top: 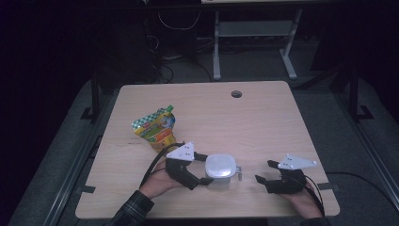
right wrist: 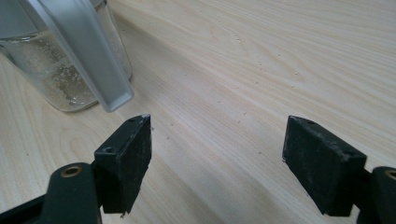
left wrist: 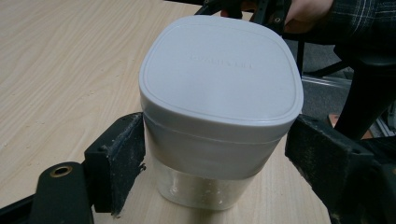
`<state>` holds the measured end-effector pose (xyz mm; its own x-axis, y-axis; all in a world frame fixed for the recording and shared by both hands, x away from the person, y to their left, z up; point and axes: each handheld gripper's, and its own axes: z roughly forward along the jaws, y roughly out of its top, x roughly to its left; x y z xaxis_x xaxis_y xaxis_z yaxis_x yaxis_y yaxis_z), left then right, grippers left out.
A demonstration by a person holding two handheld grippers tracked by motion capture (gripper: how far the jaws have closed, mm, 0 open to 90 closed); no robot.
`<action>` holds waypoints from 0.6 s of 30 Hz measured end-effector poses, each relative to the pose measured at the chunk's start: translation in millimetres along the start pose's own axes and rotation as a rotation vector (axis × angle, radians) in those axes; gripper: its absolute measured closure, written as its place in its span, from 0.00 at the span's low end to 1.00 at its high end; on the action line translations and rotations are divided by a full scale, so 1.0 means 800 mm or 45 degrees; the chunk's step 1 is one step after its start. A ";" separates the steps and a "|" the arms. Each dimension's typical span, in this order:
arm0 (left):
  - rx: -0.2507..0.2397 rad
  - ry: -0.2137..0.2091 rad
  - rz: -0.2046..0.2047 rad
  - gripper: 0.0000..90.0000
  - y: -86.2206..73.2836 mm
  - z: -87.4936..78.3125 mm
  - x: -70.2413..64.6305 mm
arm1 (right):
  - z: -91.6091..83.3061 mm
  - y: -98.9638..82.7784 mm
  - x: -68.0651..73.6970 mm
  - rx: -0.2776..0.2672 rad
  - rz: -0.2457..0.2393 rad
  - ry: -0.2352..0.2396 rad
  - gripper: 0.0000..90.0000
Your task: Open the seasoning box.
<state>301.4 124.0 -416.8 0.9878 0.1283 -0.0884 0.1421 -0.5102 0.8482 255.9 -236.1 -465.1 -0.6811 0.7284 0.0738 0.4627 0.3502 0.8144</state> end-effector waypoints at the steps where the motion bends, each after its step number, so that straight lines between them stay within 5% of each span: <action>1: 0.000 0.000 0.000 0.22 0.000 0.000 0.000 | 0.000 0.000 0.000 0.000 0.001 0.000 0.26; 18: -0.007 0.007 0.001 0.24 0.003 -0.005 -0.001 | 0.000 0.000 0.000 0.000 0.000 0.001 0.26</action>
<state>300.8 126.1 -412.8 0.9876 0.1324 -0.0848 0.1409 -0.5058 0.8511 256.1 -236.3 -465.2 -0.6816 0.7279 0.0744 0.4628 0.3501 0.8144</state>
